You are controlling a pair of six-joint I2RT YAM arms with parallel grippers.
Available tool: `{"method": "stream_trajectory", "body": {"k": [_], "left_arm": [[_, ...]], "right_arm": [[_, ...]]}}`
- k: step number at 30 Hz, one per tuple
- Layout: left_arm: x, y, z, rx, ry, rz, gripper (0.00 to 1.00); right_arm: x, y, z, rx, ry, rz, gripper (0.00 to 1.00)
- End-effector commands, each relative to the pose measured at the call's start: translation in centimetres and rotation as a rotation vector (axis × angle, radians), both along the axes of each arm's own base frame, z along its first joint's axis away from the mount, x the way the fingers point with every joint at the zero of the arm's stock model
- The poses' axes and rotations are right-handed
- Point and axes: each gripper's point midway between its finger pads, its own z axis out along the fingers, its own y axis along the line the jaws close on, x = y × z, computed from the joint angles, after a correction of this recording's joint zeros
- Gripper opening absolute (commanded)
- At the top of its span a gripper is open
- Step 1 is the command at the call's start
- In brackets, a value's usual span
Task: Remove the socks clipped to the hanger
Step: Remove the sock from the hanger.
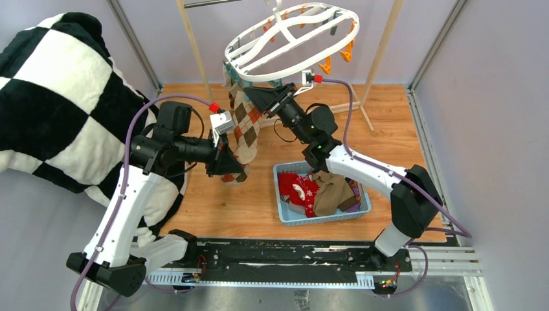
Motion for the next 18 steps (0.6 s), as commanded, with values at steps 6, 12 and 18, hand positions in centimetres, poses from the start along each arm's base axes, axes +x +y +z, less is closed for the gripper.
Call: {"method": "stream_trajectory", "body": {"k": [6, 12, 18], "left_arm": [[-0.8, 0.1, -0.2, -0.003, -0.02, -0.01, 0.0], [-1.0, 0.1, -0.4, -0.003, -0.014, -0.009, 0.0], [-1.6, 0.2, -0.5, -0.011, -0.013, -0.016, 0.0]], "right_arm": [[0.2, -1.0, 3.5, 0.111, -0.042, 0.001, 0.1], [0.4, -0.9, 3.2, 0.139, -0.023, 0.011, 0.08], [0.4, -2.1, 2.3, 0.122, -0.011, -0.014, 0.23]]}}
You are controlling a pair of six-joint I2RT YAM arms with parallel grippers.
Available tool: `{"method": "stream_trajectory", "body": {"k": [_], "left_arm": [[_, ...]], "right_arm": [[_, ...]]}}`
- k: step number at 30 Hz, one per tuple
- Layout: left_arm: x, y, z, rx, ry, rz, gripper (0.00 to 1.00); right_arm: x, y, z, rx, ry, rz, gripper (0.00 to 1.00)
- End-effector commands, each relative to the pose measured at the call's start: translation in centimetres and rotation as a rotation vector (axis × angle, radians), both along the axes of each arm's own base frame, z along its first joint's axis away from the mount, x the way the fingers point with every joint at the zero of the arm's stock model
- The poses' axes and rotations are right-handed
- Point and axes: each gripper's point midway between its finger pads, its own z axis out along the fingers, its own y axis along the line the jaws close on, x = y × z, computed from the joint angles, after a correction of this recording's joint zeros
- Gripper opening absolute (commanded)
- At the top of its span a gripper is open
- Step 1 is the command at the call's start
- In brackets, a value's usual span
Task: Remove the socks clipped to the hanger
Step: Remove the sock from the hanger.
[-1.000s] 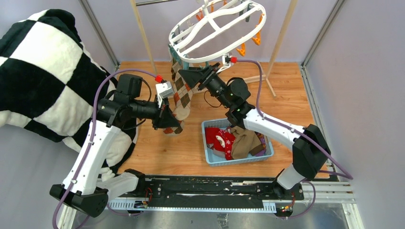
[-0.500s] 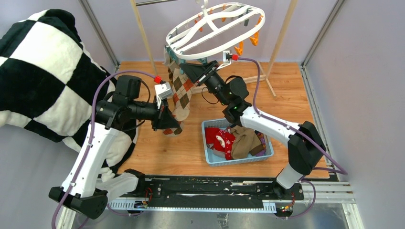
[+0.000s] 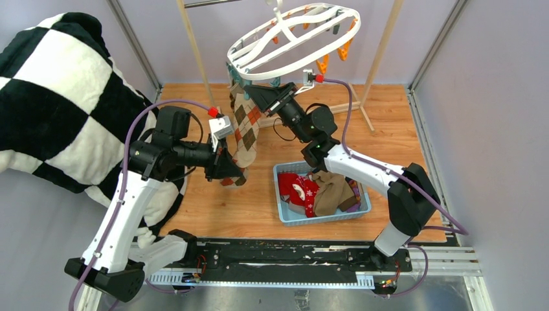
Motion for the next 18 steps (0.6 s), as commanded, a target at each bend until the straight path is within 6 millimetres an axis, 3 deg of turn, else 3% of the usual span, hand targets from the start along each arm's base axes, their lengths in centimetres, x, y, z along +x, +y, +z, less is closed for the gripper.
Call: {"method": "stream_trajectory", "body": {"k": [1, 2, 3, 6, 10, 12, 13, 14, 15, 16, 18], "left_arm": [[-1.1, 0.0, -0.2, -0.014, -0.001, -0.019, 0.0], [-1.1, 0.0, -0.4, -0.012, 0.002, -0.02, 0.0], [-1.1, 0.0, -0.5, -0.009, 0.005, -0.019, 0.0], [-1.0, 0.0, -0.6, -0.008, 0.008, -0.018, 0.0], [-1.0, 0.0, -0.5, -0.009, 0.008, -0.017, 0.0], [-1.1, 0.0, -0.6, -0.007, 0.011, -0.018, 0.0], [-1.1, 0.1, -0.7, -0.006, 0.008, -0.016, 0.0], [-1.1, 0.1, -0.6, -0.005, 0.004, -0.014, 0.0], [-1.1, 0.2, -0.6, -0.004, -0.002, -0.014, 0.0], [-1.1, 0.2, -0.6, -0.003, -0.009, -0.014, 0.0], [-1.1, 0.2, -0.5, -0.003, -0.018, -0.014, 0.0]], "right_arm": [[0.2, -2.4, 1.5, 0.054, -0.03, -0.043, 0.13], [0.3, -2.6, 1.6, 0.059, -0.027, -0.051, 0.03], [0.3, -2.7, 1.7, 0.062, -0.025, -0.054, 0.0], [0.2, -2.4, 2.0, 0.061, -0.031, -0.043, 0.04], [-0.1, -2.1, 2.1, 0.071, -0.042, -0.026, 0.0], [-0.3, -1.9, 1.9, 0.071, -0.037, -0.016, 0.05], [-0.2, -2.0, 1.8, 0.064, -0.026, -0.018, 0.15], [-0.2, -2.0, 1.4, 0.049, -0.013, -0.017, 0.42], [-0.4, -2.0, 1.1, 0.031, -0.005, -0.011, 0.77], [-0.6, -2.1, 0.7, 0.014, -0.004, 0.001, 0.96], [-1.6, -2.3, -0.1, -0.008, -0.002, 0.031, 1.0]]}}
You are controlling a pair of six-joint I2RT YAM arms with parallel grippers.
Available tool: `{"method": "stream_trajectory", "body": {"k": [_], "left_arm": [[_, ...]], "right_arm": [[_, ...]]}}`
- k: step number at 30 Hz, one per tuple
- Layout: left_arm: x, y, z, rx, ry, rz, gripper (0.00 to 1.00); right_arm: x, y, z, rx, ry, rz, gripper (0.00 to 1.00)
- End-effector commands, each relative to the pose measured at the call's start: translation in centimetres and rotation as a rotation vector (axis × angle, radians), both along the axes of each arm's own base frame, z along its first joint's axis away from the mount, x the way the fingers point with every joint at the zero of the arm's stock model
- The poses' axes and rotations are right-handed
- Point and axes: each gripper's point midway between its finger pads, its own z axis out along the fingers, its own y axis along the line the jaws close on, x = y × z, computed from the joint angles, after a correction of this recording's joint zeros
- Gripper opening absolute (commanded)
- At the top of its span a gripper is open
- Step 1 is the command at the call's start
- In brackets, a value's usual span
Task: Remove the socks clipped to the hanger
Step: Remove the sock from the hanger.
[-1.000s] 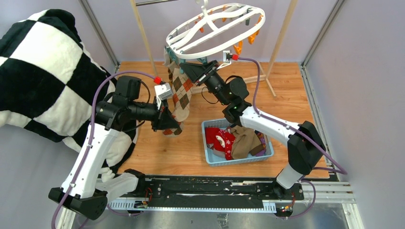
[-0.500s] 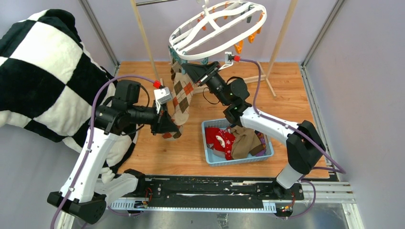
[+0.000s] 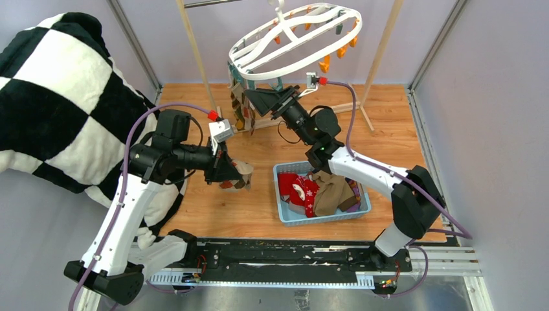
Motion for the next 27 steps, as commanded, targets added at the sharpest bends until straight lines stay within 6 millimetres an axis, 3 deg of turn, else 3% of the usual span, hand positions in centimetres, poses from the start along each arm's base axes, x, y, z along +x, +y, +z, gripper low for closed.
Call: {"method": "stream_trajectory", "body": {"k": [1, 11, 16, 27], "left_arm": [[-0.4, 0.0, 0.4, -0.006, -0.032, -0.013, 0.0], [-0.1, 0.1, 1.0, -0.004, -0.07, -0.013, 0.0], [0.4, -0.1, 1.4, -0.004, -0.078, -0.015, 0.0], [1.2, 0.0, 2.5, 0.005, -0.117, 0.01, 0.0]], "right_arm": [[-2.4, -1.7, 0.4, -0.009, -0.026, 0.048, 1.0], [-10.6, -3.0, -5.8, -0.122, -0.021, 0.318, 1.0], [-14.7, -1.8, -7.4, -0.144, -0.035, 0.455, 1.0], [-20.5, 1.6, -7.6, -0.1, -0.106, 0.709, 1.0]]}}
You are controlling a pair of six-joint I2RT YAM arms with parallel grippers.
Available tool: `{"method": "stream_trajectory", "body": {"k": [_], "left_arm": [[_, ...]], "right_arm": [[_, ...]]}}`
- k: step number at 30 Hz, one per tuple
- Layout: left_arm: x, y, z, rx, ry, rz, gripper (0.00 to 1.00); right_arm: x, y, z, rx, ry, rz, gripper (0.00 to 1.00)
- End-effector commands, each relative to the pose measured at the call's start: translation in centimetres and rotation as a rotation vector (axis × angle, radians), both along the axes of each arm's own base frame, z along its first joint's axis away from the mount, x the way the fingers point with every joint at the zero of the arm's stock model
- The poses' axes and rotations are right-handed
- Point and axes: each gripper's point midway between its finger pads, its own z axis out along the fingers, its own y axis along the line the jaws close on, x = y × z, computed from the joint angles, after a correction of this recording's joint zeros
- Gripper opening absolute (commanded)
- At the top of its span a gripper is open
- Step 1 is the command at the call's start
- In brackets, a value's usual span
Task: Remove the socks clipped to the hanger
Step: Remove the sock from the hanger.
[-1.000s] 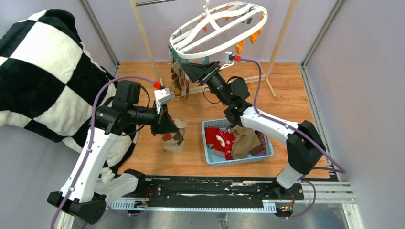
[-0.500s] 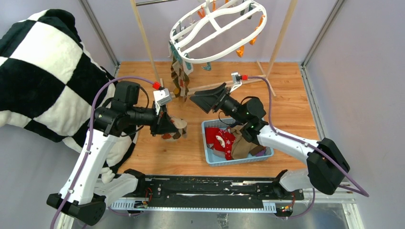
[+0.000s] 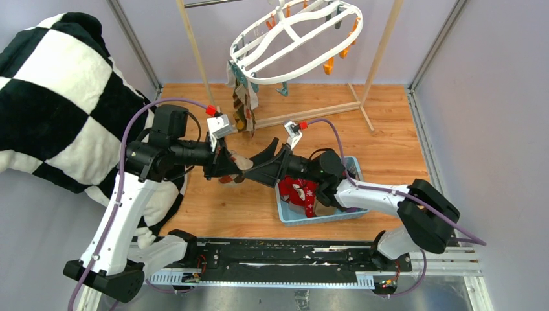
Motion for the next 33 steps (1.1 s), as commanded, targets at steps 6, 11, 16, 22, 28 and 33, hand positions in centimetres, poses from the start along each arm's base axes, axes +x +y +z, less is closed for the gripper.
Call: {"method": "stream_trajectory", "body": {"k": [6, 11, 16, 22, 28, 33], "left_arm": [[0.7, -0.2, 1.9, -0.006, -0.055, 0.009, 0.0], [0.7, -0.3, 2.1, -0.017, -0.042, 0.004, 0.0], [0.9, -0.2, 2.6, -0.015, -0.042, 0.031, 0.06], [0.9, 0.4, 3.8, -0.01, -0.091, 0.075, 0.88], [2.6, 2.4, 2.7, 0.086, -0.135, 0.224, 1.0], [4.5, 5.2, 2.4, 0.186, -0.191, 0.395, 1.0]], "right_arm": [[-3.3, 1.5, -0.4, -0.005, -0.1, 0.108, 0.99], [-2.5, 2.1, 0.0, 0.009, -0.104, 0.087, 0.74], [-2.3, 3.0, 0.4, 0.004, -0.102, 0.113, 0.21], [-1.3, 1.6, -0.8, -0.065, -0.088, 0.051, 0.0], [2.2, -4.1, -6.0, -0.309, 0.046, -0.106, 0.0], [3.6, -11.1, -15.0, -0.699, 0.211, -0.294, 0.0]]}}
